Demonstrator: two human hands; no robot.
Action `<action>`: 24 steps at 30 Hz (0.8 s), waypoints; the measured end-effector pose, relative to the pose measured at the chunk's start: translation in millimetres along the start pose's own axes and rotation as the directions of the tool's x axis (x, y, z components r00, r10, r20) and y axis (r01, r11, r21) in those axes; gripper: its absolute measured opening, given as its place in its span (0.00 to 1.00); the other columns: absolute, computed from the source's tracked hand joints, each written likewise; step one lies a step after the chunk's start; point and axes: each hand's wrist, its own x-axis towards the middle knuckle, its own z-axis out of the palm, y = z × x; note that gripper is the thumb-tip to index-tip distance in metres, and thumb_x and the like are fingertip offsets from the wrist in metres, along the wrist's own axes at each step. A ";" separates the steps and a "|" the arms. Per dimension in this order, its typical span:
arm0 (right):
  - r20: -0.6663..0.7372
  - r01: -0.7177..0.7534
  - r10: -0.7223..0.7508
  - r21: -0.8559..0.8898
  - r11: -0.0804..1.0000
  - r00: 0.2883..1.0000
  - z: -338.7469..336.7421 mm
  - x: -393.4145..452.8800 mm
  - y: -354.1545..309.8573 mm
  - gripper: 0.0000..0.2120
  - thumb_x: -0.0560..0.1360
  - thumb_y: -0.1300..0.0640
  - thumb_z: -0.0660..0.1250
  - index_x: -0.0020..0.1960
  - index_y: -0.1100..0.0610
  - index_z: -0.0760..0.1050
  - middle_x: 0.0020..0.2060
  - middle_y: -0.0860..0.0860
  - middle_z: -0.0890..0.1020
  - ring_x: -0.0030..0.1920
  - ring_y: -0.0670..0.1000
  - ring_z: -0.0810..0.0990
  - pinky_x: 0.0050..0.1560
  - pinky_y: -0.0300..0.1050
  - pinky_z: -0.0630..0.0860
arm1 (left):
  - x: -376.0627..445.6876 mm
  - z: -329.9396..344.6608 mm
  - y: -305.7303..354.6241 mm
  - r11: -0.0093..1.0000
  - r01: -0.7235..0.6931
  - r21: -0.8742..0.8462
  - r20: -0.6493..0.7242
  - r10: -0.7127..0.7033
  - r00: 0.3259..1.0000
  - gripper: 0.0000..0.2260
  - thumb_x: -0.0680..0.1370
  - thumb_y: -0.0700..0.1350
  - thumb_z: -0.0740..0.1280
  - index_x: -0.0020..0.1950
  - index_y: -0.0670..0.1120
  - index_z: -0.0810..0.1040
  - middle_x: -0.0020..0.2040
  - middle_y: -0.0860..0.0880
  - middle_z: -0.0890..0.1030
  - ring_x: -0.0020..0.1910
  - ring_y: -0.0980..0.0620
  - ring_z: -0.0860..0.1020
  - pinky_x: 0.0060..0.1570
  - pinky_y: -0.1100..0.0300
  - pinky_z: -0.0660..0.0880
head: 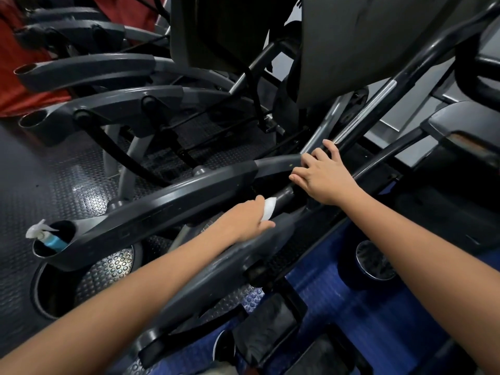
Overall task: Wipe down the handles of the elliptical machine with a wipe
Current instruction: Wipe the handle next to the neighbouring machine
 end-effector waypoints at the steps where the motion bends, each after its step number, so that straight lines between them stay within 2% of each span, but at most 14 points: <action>1: 0.003 0.001 -0.001 -0.002 1.000 1.000 -0.5 0.3 0.3 0.27 0.82 0.39 0.44 0.52 0.45 0.82 0.46 0.48 0.76 0.54 0.56 0.74 0.75 0.62 0.48 | -1.7 -1.7 -5.2 0.998 0.017 -0.062 0.048 -0.014 0.999 0.24 0.78 0.60 0.65 0.59 0.41 0.68 0.53 0.42 0.81 0.49 0.42 0.80 0.43 0.52 0.72; 3: 0.012 -0.001 0.001 -0.006 1.000 1.000 -0.8 0.4 0.6 0.27 0.82 0.39 0.44 0.53 0.45 0.82 0.46 0.48 0.76 0.54 0.56 0.74 0.75 0.62 0.48 | -7.3 -7.1 -18.4 0.976 0.041 -0.216 0.166 -0.004 0.986 0.23 0.78 0.62 0.64 0.54 0.41 0.73 0.44 0.46 0.84 0.42 0.49 0.82 0.44 0.55 0.75; 5: 0.017 0.000 0.000 -0.011 1.000 1.000 0.1 -0.1 0.5 0.27 0.82 0.39 0.44 0.53 0.45 0.81 0.47 0.48 0.76 0.55 0.55 0.74 0.75 0.62 0.48 | -16.4 -12.0 -29.7 0.931 0.035 -0.363 0.270 0.069 0.960 0.27 0.80 0.62 0.61 0.45 0.37 0.77 0.35 0.45 0.83 0.33 0.54 0.80 0.42 0.63 0.73; 7: 0.015 0.004 -0.004 -0.018 1.000 1.000 0.9 -0.3 0.9 0.27 0.82 0.39 0.44 0.53 0.45 0.81 0.47 0.47 0.76 0.55 0.55 0.74 0.75 0.62 0.47 | -28.5 -14.3 -40.2 0.873 0.051 -0.485 0.349 0.140 0.927 0.32 0.82 0.62 0.58 0.42 0.31 0.76 0.34 0.40 0.80 0.31 0.54 0.78 0.41 0.70 0.72; 9: 0.016 0.006 -0.005 -0.016 1.000 1.000 1.1 -0.4 1.6 0.26 0.82 0.39 0.44 0.53 0.45 0.81 0.47 0.48 0.76 0.54 0.55 0.74 0.75 0.62 0.47 | -43.5 -15.4 -51.2 0.820 0.104 -0.563 0.407 0.166 0.898 0.35 0.82 0.63 0.55 0.43 0.28 0.75 0.36 0.36 0.79 0.34 0.51 0.78 0.42 0.74 0.72; 11: 0.018 0.001 -0.001 -0.021 1.000 1.000 0.8 -0.2 1.4 0.27 0.82 0.39 0.44 0.53 0.45 0.81 0.47 0.48 0.76 0.54 0.56 0.74 0.76 0.62 0.47 | -57.9 -17.1 -59.7 0.736 0.195 -0.648 0.456 0.169 0.874 0.36 0.82 0.65 0.53 0.44 0.31 0.74 0.39 0.33 0.77 0.38 0.45 0.78 0.44 0.63 0.77; 12: 0.019 -0.001 0.001 -0.023 1.000 1.000 0.5 -0.2 1.2 0.27 0.82 0.39 0.44 0.53 0.45 0.81 0.47 0.48 0.76 0.54 0.56 0.74 0.75 0.62 0.47 | -64.6 -17.9 -62.1 0.672 0.252 -0.697 0.465 0.156 0.871 0.32 0.84 0.62 0.52 0.45 0.33 0.75 0.41 0.32 0.77 0.40 0.42 0.77 0.46 0.55 0.77; 14: 0.016 -0.002 0.003 -0.020 1.000 1.000 0.1 -0.1 0.1 0.27 0.82 0.39 0.44 0.52 0.45 0.81 0.47 0.48 0.76 0.54 0.56 0.74 0.75 0.62 0.47 | -75.0 -22.5 -64.1 0.608 0.311 -0.730 0.463 0.106 0.880 0.22 0.85 0.47 0.49 0.51 0.34 0.75 0.46 0.25 0.77 0.43 0.40 0.76 0.50 0.49 0.73; 15: 0.014 -0.003 0.003 -0.017 1.000 1.000 -0.1 -0.3 -0.3 0.27 0.82 0.39 0.44 0.52 0.46 0.81 0.47 0.48 0.76 0.54 0.56 0.74 0.75 0.62 0.47 | -77.6 -25.5 -64.1 0.644 0.324 -0.694 0.469 0.063 0.881 0.18 0.84 0.44 0.50 0.51 0.35 0.76 0.48 0.27 0.78 0.43 0.42 0.77 0.51 0.51 0.72; 16: 0.012 -0.004 0.004 -0.011 1.000 1.000 -0.5 -0.5 -0.5 0.27 0.82 0.39 0.44 0.51 0.46 0.81 0.47 0.49 0.76 0.54 0.56 0.74 0.75 0.62 0.47 | -79.4 -29.2 -61.8 0.711 0.326 -0.623 0.472 0.009 0.881 0.16 0.83 0.44 0.52 0.50 0.39 0.76 0.48 0.33 0.80 0.42 0.47 0.76 0.49 0.54 0.71; 17: 0.011 -0.004 0.004 -0.004 1.000 1.000 -0.6 -0.6 -0.5 0.27 0.82 0.39 0.43 0.51 0.46 0.81 0.47 0.49 0.76 0.54 0.56 0.74 0.75 0.63 0.48 | -77.4 -31.3 -60.4 0.783 0.308 -0.540 0.454 -0.037 0.890 0.13 0.83 0.46 0.53 0.49 0.43 0.75 0.46 0.40 0.78 0.41 0.53 0.74 0.46 0.58 0.70; 19: 0.025 -0.005 0.005 0.004 1.000 1.000 -1.5 -0.4 -0.4 0.27 0.83 0.39 0.44 0.51 0.46 0.81 0.48 0.49 0.76 0.55 0.57 0.74 0.75 0.63 0.48 | -65.2 -32.5 -54.7 0.872 0.201 -0.446 0.377 -0.020 0.926 0.10 0.85 0.49 0.56 0.48 0.46 0.71 0.46 0.48 0.71 0.43 0.55 0.69 0.44 0.63 0.66; 21: 0.044 -0.010 0.010 -0.001 1.000 0.999 -3.4 0.0 -1.0 0.27 0.82 0.39 0.44 0.52 0.46 0.81 0.49 0.50 0.77 0.56 0.57 0.74 0.75 0.63 0.47 | -42.3 -27.2 -48.0 0.906 0.104 -0.409 0.328 0.040 0.944 0.12 0.84 0.51 0.58 0.51 0.44 0.72 0.48 0.48 0.71 0.46 0.52 0.69 0.45 0.62 0.66; 24: 0.063 -0.016 0.016 0.000 1.000 0.998 -4.9 0.1 -1.7 0.30 0.81 0.38 0.41 0.53 0.46 0.81 0.50 0.50 0.77 0.56 0.58 0.73 0.75 0.63 0.49 | -7.9 -18.1 -35.0 0.961 0.075 -0.266 0.268 -0.001 0.963 0.20 0.82 0.59 0.58 0.61 0.43 0.72 0.59 0.47 0.77 0.54 0.49 0.76 0.51 0.57 0.68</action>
